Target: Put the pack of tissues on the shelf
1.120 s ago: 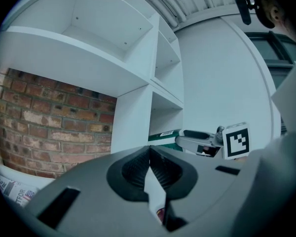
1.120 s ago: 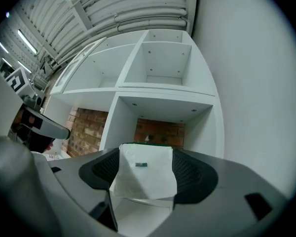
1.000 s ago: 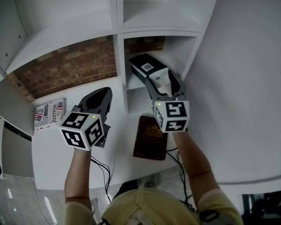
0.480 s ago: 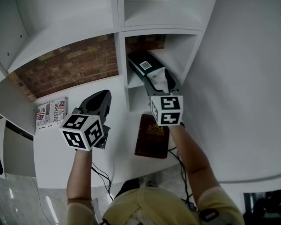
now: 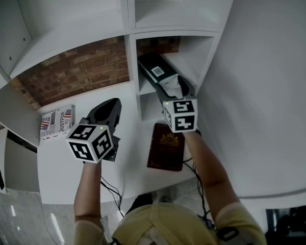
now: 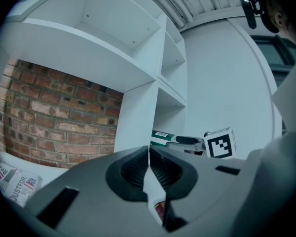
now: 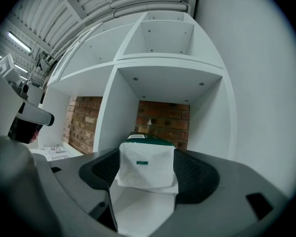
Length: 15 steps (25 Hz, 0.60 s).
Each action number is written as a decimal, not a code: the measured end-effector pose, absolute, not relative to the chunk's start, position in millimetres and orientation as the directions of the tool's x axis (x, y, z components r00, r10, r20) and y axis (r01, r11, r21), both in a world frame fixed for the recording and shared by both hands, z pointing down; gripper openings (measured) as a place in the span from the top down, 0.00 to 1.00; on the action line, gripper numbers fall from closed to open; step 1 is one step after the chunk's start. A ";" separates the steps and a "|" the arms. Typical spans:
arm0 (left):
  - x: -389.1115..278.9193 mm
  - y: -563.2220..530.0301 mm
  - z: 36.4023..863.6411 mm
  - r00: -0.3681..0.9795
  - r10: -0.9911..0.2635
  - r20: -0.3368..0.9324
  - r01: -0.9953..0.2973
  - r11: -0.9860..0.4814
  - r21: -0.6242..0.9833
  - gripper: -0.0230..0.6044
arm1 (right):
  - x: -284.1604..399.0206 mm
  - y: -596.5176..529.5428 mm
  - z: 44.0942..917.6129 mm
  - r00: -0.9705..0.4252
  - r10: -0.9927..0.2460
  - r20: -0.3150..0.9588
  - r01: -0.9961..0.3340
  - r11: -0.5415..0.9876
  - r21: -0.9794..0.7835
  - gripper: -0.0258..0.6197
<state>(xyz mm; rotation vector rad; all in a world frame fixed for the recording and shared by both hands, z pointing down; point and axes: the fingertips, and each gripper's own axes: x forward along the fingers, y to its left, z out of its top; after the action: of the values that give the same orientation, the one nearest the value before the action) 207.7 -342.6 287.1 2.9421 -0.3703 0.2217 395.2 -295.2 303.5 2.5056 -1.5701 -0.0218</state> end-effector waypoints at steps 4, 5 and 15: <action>207.9 -337.4 287.5 0.961 -0.221 0.165 -0.248 -0.955 0.163 0.96 | 390.6 -289.6 305.1 0.439 -0.894 0.089 -0.890 -0.418 0.185 0.46; 208.1 -335.7 287.2 0.962 -0.218 0.162 -0.244 -0.955 0.166 0.96 | 388.4 -287.1 304.4 0.437 -0.895 0.086 -0.890 -0.418 0.182 0.46; 202.6 -326.6 282.0 0.966 -0.225 0.125 -0.246 -0.951 0.189 0.96 | 363.3 -259.3 291.4 0.399 -0.913 0.089 -0.910 -0.381 0.164 0.46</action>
<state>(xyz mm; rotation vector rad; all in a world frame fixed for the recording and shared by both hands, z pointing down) 202.6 -326.6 282.0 2.9119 -0.3526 0.1501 363.3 -259.3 291.4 2.4660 -1.6272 -0.0245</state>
